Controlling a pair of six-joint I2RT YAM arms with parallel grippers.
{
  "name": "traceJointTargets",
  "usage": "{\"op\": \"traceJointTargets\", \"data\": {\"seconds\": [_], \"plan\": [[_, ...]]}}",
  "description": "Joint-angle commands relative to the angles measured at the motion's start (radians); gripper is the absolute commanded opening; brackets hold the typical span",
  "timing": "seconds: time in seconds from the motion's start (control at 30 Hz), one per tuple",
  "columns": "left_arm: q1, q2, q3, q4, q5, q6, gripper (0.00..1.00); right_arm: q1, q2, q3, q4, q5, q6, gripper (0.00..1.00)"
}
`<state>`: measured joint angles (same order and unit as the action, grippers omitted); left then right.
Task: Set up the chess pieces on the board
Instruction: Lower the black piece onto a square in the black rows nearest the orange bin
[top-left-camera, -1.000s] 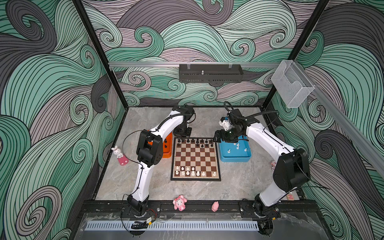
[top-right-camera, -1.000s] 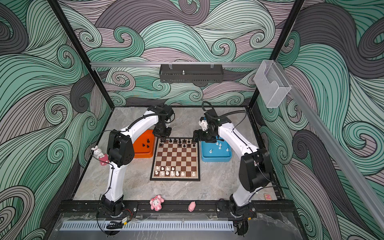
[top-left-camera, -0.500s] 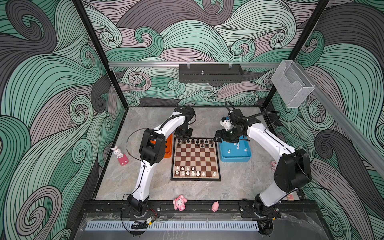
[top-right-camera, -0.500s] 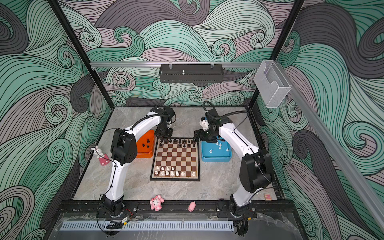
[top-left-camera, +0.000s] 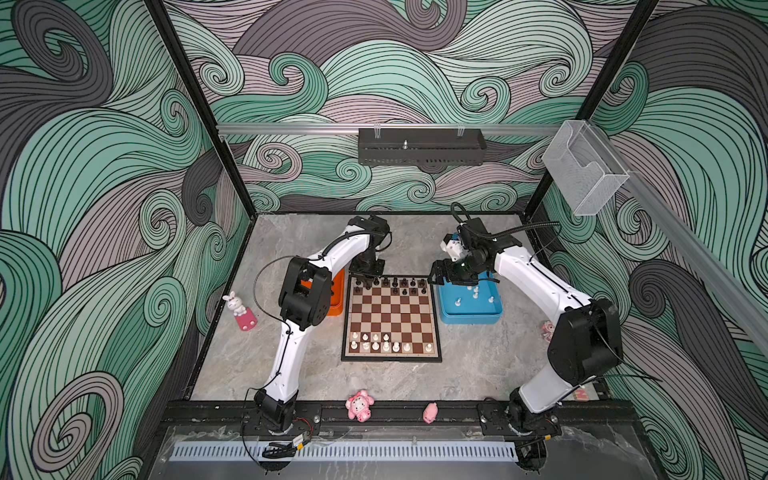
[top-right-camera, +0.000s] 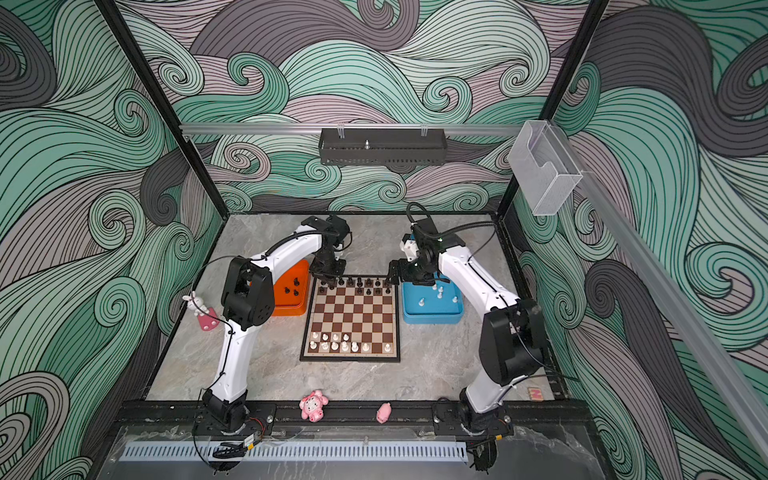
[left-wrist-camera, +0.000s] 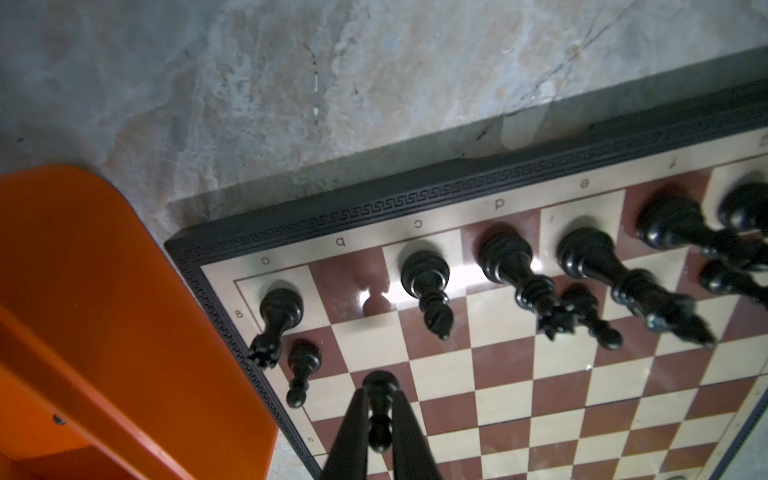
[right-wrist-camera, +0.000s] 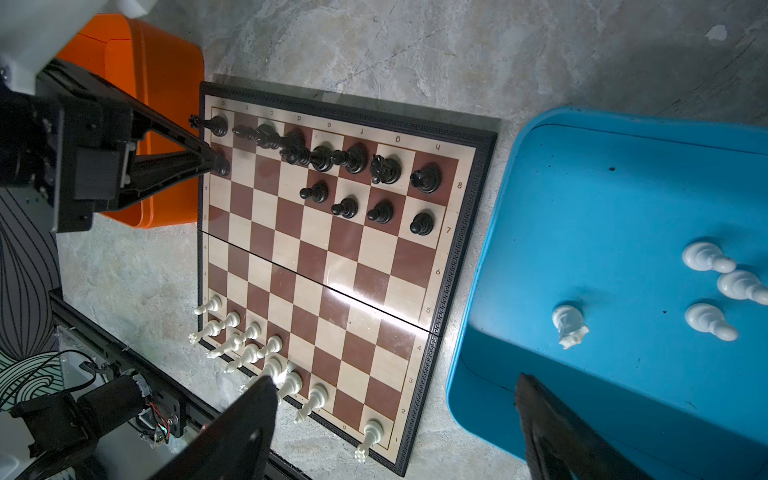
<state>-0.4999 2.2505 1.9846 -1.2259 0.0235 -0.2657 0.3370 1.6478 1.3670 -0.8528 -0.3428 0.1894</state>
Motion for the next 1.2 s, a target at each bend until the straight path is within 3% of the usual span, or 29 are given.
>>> {"op": "traceJointTargets", "data": {"seconds": [0.0, 1.17], "plan": [[0.0, 0.024, -0.008, 0.01, -0.011, -0.006, 0.15, -0.006, -0.022, -0.009, -0.003, -0.005, -0.015, 0.9], [0.0, 0.024, -0.064, 0.059, -0.033, -0.014, 0.16, -0.01, -0.017, -0.009, 0.002, -0.009, -0.013, 0.9]]}}
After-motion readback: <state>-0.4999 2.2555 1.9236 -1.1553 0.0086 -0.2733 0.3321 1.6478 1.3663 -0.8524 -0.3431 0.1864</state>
